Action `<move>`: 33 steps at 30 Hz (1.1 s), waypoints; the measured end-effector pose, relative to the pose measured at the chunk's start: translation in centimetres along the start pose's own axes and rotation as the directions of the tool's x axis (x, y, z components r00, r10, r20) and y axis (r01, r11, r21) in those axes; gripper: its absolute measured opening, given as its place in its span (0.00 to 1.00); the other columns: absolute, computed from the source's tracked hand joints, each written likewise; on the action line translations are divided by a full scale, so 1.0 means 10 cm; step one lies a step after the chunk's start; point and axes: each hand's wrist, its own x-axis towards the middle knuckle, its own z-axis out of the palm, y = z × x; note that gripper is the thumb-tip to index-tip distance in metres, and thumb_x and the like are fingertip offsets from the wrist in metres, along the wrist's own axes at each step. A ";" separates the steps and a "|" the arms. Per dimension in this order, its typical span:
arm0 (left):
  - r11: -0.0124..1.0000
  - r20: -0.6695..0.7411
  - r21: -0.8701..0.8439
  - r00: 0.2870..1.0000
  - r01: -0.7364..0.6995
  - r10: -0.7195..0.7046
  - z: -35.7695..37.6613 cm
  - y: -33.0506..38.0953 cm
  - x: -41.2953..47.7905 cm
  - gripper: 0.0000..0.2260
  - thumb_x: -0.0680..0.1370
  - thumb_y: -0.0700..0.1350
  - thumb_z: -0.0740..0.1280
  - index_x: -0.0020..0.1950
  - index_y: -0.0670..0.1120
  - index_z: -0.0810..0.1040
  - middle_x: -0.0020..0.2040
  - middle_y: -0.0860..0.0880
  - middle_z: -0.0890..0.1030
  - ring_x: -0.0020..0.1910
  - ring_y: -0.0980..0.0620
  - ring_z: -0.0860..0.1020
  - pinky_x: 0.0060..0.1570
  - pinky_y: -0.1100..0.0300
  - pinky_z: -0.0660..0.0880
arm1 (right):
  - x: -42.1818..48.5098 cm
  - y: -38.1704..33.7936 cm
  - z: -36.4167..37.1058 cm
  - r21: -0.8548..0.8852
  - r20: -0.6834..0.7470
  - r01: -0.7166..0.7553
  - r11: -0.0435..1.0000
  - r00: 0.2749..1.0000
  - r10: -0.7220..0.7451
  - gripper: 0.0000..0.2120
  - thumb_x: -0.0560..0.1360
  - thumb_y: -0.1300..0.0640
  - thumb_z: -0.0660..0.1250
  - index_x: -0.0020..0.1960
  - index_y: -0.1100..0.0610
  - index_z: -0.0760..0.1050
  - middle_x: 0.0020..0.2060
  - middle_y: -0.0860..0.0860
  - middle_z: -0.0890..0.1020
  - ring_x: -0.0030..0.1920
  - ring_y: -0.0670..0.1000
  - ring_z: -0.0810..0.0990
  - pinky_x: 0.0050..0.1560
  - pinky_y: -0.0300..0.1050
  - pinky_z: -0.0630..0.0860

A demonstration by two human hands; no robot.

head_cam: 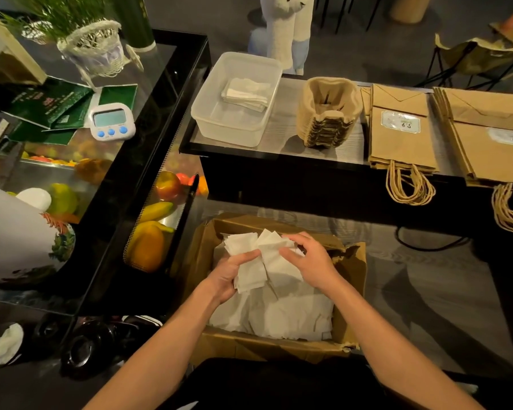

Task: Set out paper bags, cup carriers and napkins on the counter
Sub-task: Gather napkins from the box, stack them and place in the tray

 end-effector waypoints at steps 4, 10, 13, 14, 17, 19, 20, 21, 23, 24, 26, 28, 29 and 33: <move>0.998 -0.078 -0.009 0.995 -0.058 0.057 0.05 0.01 -0.01 0.14 0.77 0.37 0.72 0.62 0.46 0.81 0.56 0.41 0.86 0.56 0.39 0.84 0.63 0.36 0.76 | -0.02 0.03 0.03 0.012 -0.105 -0.036 0.999 0.994 0.037 0.15 0.79 0.51 0.71 0.64 0.50 0.79 0.60 0.46 0.79 0.61 0.48 0.77 0.62 0.49 0.77; 0.997 -0.166 0.011 0.983 -0.083 0.083 0.01 0.00 -0.01 0.18 0.75 0.37 0.74 0.65 0.46 0.79 0.54 0.42 0.86 0.53 0.41 0.85 0.54 0.42 0.82 | -0.06 -0.07 -0.10 0.031 0.024 0.026 0.999 0.999 -0.027 0.08 0.77 0.52 0.72 0.55 0.43 0.79 0.51 0.41 0.81 0.55 0.44 0.78 0.56 0.44 0.76; 0.996 -0.123 0.053 0.990 -0.068 0.074 0.04 0.02 -0.06 0.16 0.76 0.37 0.73 0.64 0.43 0.80 0.56 0.40 0.86 0.53 0.40 0.85 0.55 0.42 0.81 | -0.01 -0.13 -0.16 -0.015 0.146 0.091 0.996 0.985 -0.087 0.09 0.77 0.54 0.73 0.55 0.44 0.80 0.56 0.41 0.80 0.57 0.43 0.77 0.59 0.43 0.75; 0.996 -0.102 0.065 0.992 -0.061 0.067 0.04 0.02 -0.07 0.15 0.77 0.37 0.72 0.63 0.43 0.81 0.56 0.40 0.85 0.54 0.40 0.85 0.56 0.43 0.80 | 0.01 -0.16 -0.16 -0.013 0.171 0.099 0.995 0.981 -0.095 0.09 0.78 0.55 0.72 0.56 0.45 0.80 0.59 0.41 0.78 0.58 0.43 0.77 0.61 0.44 0.75; 0.993 -0.052 0.116 0.998 -0.029 0.036 0.03 0.03 -0.09 0.15 0.79 0.39 0.70 0.66 0.42 0.80 0.60 0.39 0.84 0.57 0.40 0.84 0.54 0.47 0.81 | 0.03 -0.23 -0.12 -0.054 0.272 0.020 0.998 0.962 -0.004 0.07 0.80 0.54 0.68 0.56 0.44 0.77 0.59 0.43 0.77 0.59 0.46 0.76 0.61 0.47 0.76; 0.990 -0.045 0.138 0.998 -0.040 0.047 0.02 0.03 -0.09 0.15 0.79 0.40 0.70 0.66 0.41 0.80 0.60 0.39 0.84 0.57 0.40 0.84 0.53 0.48 0.82 | 0.02 -0.24 -0.08 -0.083 0.252 0.005 0.997 0.968 0.016 0.05 0.81 0.52 0.67 0.56 0.44 0.77 0.55 0.44 0.78 0.56 0.46 0.77 0.57 0.48 0.77; 0.990 -0.060 0.129 0.996 -0.051 0.059 0.02 0.03 -0.10 0.15 0.79 0.41 0.71 0.66 0.41 0.80 0.59 0.39 0.84 0.55 0.40 0.84 0.52 0.48 0.82 | 0.01 -0.24 -0.07 -0.059 0.211 0.006 0.998 0.978 0.007 0.05 0.80 0.52 0.68 0.56 0.44 0.77 0.54 0.44 0.79 0.54 0.46 0.78 0.56 0.48 0.79; 0.992 -0.076 0.107 0.995 -0.063 0.071 0.03 0.04 -0.11 0.15 0.79 0.43 0.71 0.65 0.42 0.80 0.57 0.40 0.85 0.54 0.41 0.85 0.51 0.48 0.82 | 0.00 -0.24 -0.06 -0.016 0.165 0.012 1.000 0.986 -0.009 0.05 0.80 0.52 0.68 0.55 0.44 0.77 0.52 0.44 0.81 0.53 0.47 0.80 0.54 0.48 0.80; 0.996 -0.091 0.053 0.993 -0.071 0.076 0.01 0.05 -0.13 0.14 0.80 0.46 0.69 0.65 0.44 0.80 0.55 0.41 0.86 0.52 0.43 0.85 0.50 0.47 0.81 | -0.03 -0.24 -0.06 0.102 0.107 0.019 0.995 0.994 -0.030 0.05 0.80 0.53 0.69 0.54 0.45 0.78 0.50 0.46 0.83 0.51 0.49 0.83 0.50 0.48 0.83; 0.998 -0.085 0.024 0.994 -0.064 0.066 0.00 0.04 -0.14 0.14 0.81 0.48 0.68 0.64 0.45 0.81 0.55 0.41 0.85 0.52 0.43 0.85 0.51 0.47 0.81 | -0.05 -0.25 -0.05 0.164 0.100 0.012 0.986 0.995 -0.028 0.05 0.80 0.54 0.69 0.54 0.46 0.78 0.50 0.47 0.84 0.51 0.49 0.83 0.48 0.46 0.83; 0.999 -0.061 -0.040 0.998 -0.037 0.034 0.00 0.03 -0.14 0.15 0.82 0.53 0.66 0.61 0.47 0.84 0.55 0.41 0.85 0.52 0.42 0.84 0.54 0.45 0.78 | -0.10 -0.30 -0.01 0.244 0.100 -0.002 0.970 0.995 -0.023 0.06 0.80 0.55 0.69 0.55 0.47 0.78 0.51 0.48 0.83 0.51 0.49 0.84 0.46 0.41 0.81; 0.995 -0.036 -0.099 0.999 -0.020 0.016 0.02 0.00 -0.13 0.19 0.82 0.58 0.63 0.62 0.46 0.85 0.57 0.40 0.84 0.54 0.41 0.83 0.57 0.45 0.77 | -0.12 -0.35 0.06 0.266 0.092 0.020 0.964 0.995 -0.046 0.07 0.80 0.55 0.70 0.57 0.46 0.78 0.52 0.47 0.83 0.51 0.47 0.83 0.47 0.41 0.82; 0.992 -0.025 -0.124 1.000 -0.019 0.016 0.04 -0.01 -0.13 0.21 0.82 0.59 0.62 0.63 0.46 0.85 0.59 0.39 0.84 0.55 0.41 0.83 0.58 0.45 0.77 | -0.12 -0.37 0.11 0.269 0.083 0.029 0.963 0.995 -0.053 0.08 0.80 0.55 0.70 0.57 0.46 0.78 0.52 0.46 0.83 0.52 0.46 0.83 0.49 0.42 0.82; 0.990 0.017 -0.141 0.999 -0.025 0.028 0.12 0.00 -0.11 0.26 0.83 0.62 0.58 0.66 0.45 0.83 0.62 0.39 0.83 0.56 0.42 0.83 0.57 0.47 0.78 | -0.06 -0.43 0.21 0.261 0.016 0.026 0.965 0.999 -0.031 0.11 0.80 0.55 0.69 0.61 0.46 0.76 0.53 0.46 0.83 0.54 0.47 0.83 0.52 0.46 0.83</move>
